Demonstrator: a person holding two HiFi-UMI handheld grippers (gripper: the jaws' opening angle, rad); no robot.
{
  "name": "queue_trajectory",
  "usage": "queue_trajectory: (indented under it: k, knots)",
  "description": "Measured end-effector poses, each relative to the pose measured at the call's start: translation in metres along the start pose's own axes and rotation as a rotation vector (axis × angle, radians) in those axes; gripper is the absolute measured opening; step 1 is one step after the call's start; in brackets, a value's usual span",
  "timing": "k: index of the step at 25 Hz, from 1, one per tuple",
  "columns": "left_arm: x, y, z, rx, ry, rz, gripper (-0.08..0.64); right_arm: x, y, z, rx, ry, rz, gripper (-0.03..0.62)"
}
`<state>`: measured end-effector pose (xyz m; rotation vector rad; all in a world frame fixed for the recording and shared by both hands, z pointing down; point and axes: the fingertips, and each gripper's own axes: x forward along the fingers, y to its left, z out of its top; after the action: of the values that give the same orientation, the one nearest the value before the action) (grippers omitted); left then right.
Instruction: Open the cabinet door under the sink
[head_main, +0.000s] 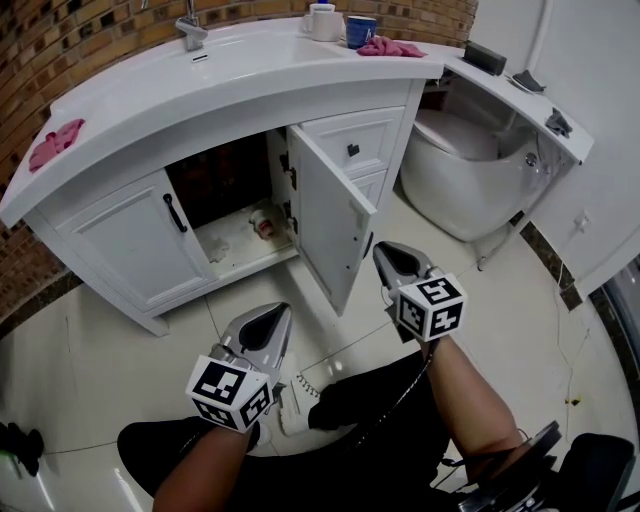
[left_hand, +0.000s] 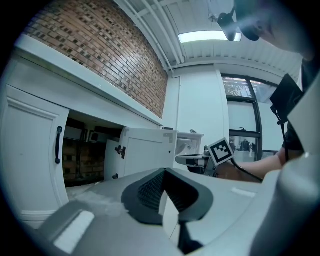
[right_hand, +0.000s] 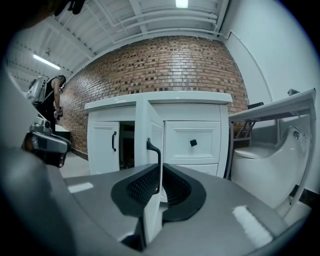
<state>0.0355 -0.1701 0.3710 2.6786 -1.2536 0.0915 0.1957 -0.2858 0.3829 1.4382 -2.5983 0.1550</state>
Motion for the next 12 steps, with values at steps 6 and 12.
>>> queue_trajectory:
  k: [6, 12]
  knots:
    - [0.005, -0.006, 0.005, -0.002, -0.008, 0.001, 0.003, -0.021, -0.002, -0.003, 0.011, 0.011, -0.02, 0.026]
    - [-0.002, -0.008, 0.007, 0.01, -0.014, 0.018, 0.003, -0.029, 0.007, 0.0, 0.038, 0.012, -0.019, 0.025]
